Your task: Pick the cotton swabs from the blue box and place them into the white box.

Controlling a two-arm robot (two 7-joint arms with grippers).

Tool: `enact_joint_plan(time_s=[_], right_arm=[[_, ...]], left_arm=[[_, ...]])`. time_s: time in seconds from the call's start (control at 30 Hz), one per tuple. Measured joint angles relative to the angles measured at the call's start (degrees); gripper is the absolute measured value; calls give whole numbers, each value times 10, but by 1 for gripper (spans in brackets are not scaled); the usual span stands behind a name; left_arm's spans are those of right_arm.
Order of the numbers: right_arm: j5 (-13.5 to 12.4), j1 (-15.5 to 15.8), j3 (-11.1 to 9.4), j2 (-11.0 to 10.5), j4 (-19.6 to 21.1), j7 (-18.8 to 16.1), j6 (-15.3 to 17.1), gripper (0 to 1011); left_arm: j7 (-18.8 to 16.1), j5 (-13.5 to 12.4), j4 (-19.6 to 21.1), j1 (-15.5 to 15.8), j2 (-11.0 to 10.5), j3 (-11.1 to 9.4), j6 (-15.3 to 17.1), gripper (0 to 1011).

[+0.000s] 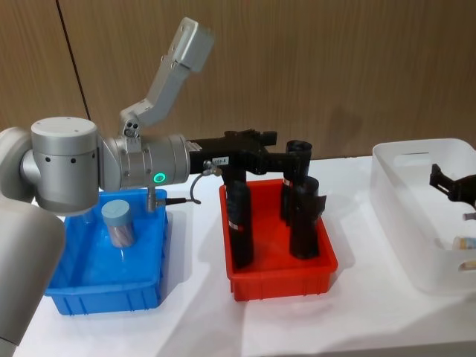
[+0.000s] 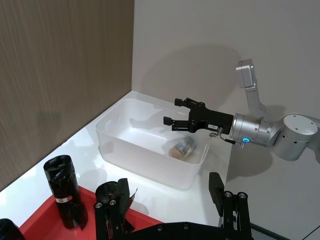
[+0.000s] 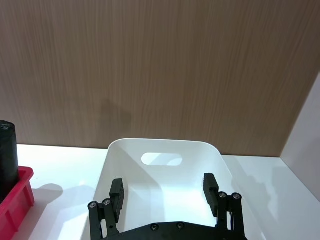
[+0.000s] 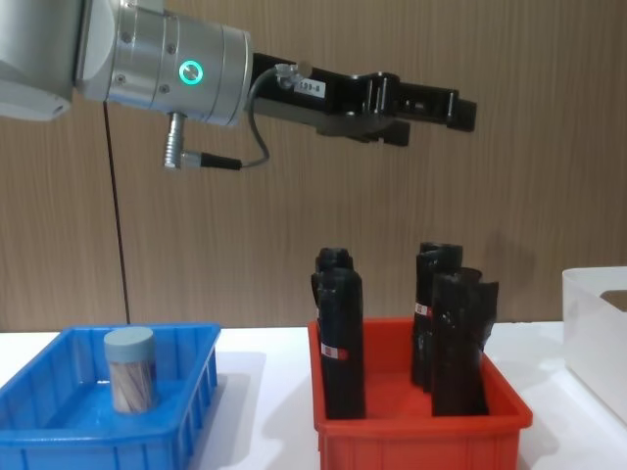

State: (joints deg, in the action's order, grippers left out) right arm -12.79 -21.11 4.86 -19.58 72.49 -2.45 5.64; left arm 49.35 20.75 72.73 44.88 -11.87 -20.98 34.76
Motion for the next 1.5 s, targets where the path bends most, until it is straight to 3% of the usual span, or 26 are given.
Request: enact_joint_plan(time_s=[1.17, 1.33, 1.5], right_arm=[[-2, 6, -7, -2, 8, -3, -6, 1001], [-3, 15, -3, -2, 20, -3, -7, 1001], [-6, 34, 5, -1, 45, -4, -10, 1001]], left_arm=[[0, 0, 0, -1, 0, 0, -1, 1004], [-12, -2, 5, -9, -3, -1, -9, 1004], [-48, -9, 20, -31, -10, -5, -34, 1004]])
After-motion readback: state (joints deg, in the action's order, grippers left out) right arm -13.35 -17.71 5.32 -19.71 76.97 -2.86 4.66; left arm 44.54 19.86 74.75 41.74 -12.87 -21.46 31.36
